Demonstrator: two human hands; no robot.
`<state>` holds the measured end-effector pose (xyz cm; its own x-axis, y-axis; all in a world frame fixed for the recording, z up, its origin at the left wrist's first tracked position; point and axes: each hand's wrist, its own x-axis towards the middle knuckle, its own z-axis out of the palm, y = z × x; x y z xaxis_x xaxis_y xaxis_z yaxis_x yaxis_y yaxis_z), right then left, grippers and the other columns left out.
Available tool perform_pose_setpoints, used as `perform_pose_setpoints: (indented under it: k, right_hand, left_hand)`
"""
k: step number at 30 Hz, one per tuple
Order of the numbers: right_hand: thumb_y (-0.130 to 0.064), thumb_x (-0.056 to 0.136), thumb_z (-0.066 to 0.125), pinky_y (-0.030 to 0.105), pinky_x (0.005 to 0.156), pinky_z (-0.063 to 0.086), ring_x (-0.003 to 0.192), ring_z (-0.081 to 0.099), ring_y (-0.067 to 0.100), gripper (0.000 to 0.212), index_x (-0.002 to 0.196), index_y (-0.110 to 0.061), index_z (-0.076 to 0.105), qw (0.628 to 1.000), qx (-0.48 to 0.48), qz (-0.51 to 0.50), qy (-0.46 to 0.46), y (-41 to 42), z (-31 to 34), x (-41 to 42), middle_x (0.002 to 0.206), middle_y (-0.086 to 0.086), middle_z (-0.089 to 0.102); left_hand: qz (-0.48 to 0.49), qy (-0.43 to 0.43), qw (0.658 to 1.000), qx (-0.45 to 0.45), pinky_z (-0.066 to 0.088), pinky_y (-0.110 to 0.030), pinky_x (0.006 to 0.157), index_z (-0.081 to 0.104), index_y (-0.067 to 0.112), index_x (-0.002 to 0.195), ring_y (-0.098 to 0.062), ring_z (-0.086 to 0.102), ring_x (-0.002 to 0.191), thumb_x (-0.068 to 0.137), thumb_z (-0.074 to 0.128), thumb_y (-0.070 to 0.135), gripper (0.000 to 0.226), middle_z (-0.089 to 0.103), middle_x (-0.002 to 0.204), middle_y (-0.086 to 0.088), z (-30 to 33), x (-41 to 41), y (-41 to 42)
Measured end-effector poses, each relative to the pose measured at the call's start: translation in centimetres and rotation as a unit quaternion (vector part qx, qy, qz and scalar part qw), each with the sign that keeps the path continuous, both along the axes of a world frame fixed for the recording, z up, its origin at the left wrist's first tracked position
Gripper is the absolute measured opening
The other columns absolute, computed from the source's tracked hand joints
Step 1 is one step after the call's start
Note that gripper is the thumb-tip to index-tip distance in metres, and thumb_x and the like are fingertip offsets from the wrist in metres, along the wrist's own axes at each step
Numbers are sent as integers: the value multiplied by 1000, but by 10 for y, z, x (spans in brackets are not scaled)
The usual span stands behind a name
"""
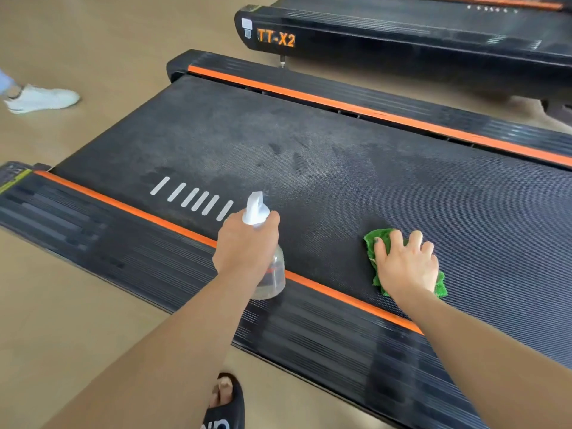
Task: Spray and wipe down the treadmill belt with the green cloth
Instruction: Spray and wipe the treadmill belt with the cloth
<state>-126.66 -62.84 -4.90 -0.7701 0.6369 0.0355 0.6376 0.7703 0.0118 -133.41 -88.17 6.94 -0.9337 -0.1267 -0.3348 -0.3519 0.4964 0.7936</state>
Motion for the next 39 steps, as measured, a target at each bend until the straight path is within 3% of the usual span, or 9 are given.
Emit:
perform_pose_setpoints:
  k: [6, 10, 13, 16, 22, 25, 28, 34, 39]
  right_hand:
    - [-46, 100, 44, 44, 76, 44, 96, 50, 36, 39, 110, -12, 61, 995, 5, 65, 72, -3, -5, 2, 106, 12, 49]
    - [-46, 98, 51, 41, 67, 46, 88, 53, 32, 32, 100, -16, 63, 976, -2, 180, 125, -28, -6, -7, 98, 6, 49]
    - [-47, 98, 50, 40, 67, 48, 86, 51, 29, 30, 102, -18, 61, 946, -4, 298, 131, -50, -13, -21, 98, 5, 49]
    - [-47, 99, 49, 40, 71, 49, 87, 51, 28, 29, 103, -20, 60, 911, -3, 394, 120, -55, -16, -35, 102, 5, 49]
    - [-41, 102, 41, 40, 65, 49, 77, 50, 26, 30, 93, -19, 59, 861, 11, 493, 121, -45, -12, -68, 93, 4, 48]
    - [-41, 102, 41, 32, 59, 41, 76, 50, 23, 30, 90, -20, 59, 846, 2, 517, 130, -41, -11, -80, 91, 3, 49]
    - [-40, 102, 42, 29, 57, 33, 75, 53, 24, 32, 90, -18, 62, 861, 6, 487, 147, -40, -15, -101, 90, 4, 50]
    - [-42, 106, 30, 40, 70, 37, 101, 51, 30, 36, 113, -16, 54, 965, -4, 247, 82, -50, -12, -207, 111, 8, 50]
    - [-43, 104, 32, 37, 68, 33, 96, 52, 28, 36, 106, -18, 59, 953, -8, 297, 68, -69, -5, -173, 106, 5, 53]
  left_hand:
    - [49, 12, 998, 34, 55, -52, 96, 57, 26, 83, -26, 66, 88, 92, 61, 48, 24, 66, 86, 1, -8, -13, 5]
    - [71, 76, 991, 89, 51, -48, 100, 54, 52, 93, -23, 64, 106, 90, 61, 60, 11, 64, 107, 6, -20, -19, 5]
    - [75, 147, 979, 117, 46, -35, 98, 56, 33, 115, -17, 61, 113, 95, 65, 53, 29, 62, 111, 12, -33, -22, 1]
    - [62, 190, 973, 116, 47, -37, 103, 58, 31, 128, -15, 59, 120, 92, 65, 55, 44, 62, 120, 13, -49, -32, -12]
    - [78, 150, 978, 123, 48, -33, 79, 66, 26, 98, -10, 59, 81, 84, 68, 62, 39, 65, 89, 9, -85, -40, -27]
    - [95, 141, 983, 66, 51, -38, 87, 66, 31, 102, -16, 63, 95, 84, 66, 66, 40, 66, 93, 13, -91, -46, -19]
    - [74, 141, 987, 3, 49, -39, 94, 64, 31, 117, -19, 62, 106, 89, 67, 61, 40, 63, 104, 13, -92, -48, -13]
    - [93, 124, 988, 0, 47, -38, 92, 63, 36, 116, -22, 62, 110, 87, 68, 63, 41, 64, 112, 13, -95, -50, -14]
    - [77, 101, 992, -2, 42, -34, 85, 63, 38, 112, -21, 60, 101, 87, 68, 62, 35, 61, 96, 18, -89, -49, -15]
